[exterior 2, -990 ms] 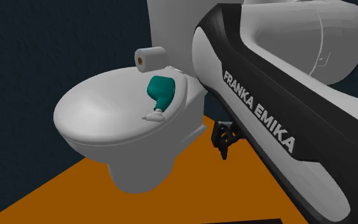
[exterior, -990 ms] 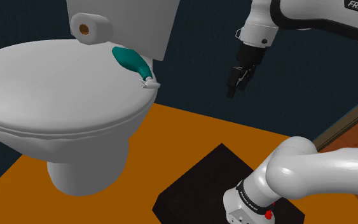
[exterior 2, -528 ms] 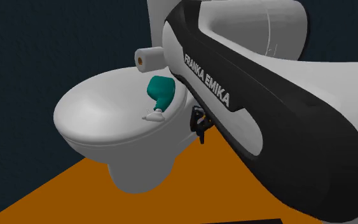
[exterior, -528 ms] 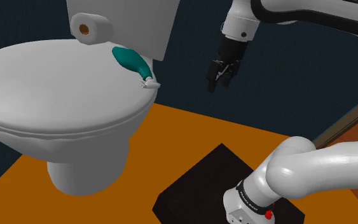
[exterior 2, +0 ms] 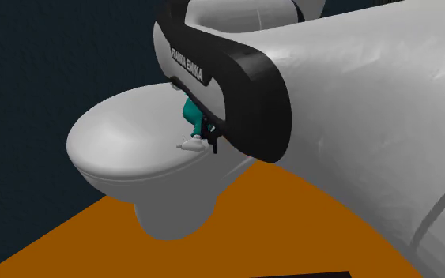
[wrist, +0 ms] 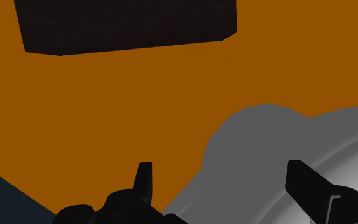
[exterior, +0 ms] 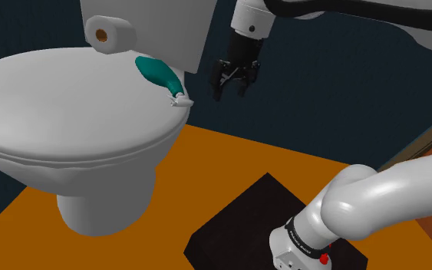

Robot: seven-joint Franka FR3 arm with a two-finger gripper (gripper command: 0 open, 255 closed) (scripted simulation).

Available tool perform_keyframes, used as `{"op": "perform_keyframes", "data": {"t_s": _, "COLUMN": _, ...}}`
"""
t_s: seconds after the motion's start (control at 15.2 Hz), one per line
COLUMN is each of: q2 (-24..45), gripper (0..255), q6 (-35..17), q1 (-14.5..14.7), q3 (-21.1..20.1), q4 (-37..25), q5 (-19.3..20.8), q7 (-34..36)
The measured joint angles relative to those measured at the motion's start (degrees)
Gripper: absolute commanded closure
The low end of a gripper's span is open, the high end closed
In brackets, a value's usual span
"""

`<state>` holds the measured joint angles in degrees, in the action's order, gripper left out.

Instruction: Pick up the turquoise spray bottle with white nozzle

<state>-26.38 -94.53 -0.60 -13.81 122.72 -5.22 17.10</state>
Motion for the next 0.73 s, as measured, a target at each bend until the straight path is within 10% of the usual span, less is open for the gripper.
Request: {"op": "perform_keyframes", "data": {"t_s": 0.73, "q2": 20.01, "gripper": 0, "q6": -4.64, "q1": -0.24, "q3": -7.63, "q4": -20.39, "q5": 5.16, "q7": 15.90}}
